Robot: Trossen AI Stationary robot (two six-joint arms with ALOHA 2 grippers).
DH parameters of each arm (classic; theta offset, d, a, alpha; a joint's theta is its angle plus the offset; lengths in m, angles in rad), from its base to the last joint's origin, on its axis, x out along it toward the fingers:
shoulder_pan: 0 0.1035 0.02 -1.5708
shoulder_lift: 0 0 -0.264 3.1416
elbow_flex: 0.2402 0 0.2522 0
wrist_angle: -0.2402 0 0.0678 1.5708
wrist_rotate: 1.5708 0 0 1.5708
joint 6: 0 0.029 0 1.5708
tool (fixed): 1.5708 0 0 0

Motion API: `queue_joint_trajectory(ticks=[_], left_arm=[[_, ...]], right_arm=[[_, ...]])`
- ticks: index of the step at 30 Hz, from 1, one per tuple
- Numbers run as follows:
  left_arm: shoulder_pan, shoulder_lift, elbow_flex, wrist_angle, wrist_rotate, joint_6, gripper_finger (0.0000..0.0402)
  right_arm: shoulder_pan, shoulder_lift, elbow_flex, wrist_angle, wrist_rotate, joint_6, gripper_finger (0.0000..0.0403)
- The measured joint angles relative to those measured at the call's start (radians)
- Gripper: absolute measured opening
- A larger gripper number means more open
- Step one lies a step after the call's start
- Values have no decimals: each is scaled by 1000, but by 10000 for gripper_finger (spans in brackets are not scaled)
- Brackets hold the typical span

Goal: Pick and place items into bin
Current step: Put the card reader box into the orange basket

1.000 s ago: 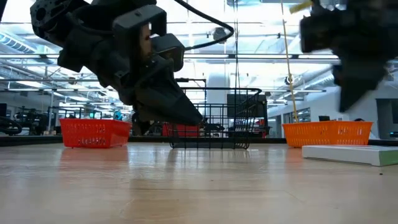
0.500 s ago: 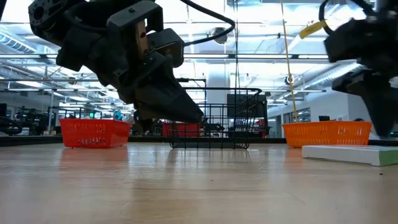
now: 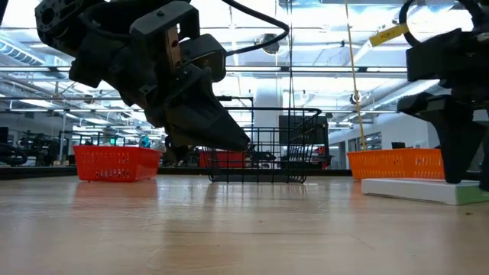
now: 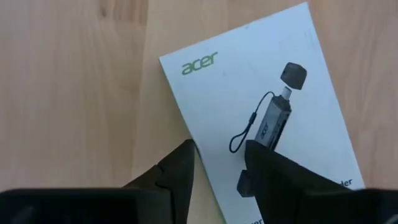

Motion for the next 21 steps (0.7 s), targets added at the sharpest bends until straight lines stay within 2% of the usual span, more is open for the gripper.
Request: queue_joint_trajectory(ticks=[8,13,16,21], left_arm=[[0,0,0,0,0,4,24],[0,0,0,0,0,5,24],[0,0,0,0,0,5,24],[0,0,0,0,0,5,24]], right_arm=[[34,107,-1,71,87,-33,117],[42,186,2,216,150,-25,98],[46,201,2,234,183,17,75],[41,203,1,251,174,97,14]])
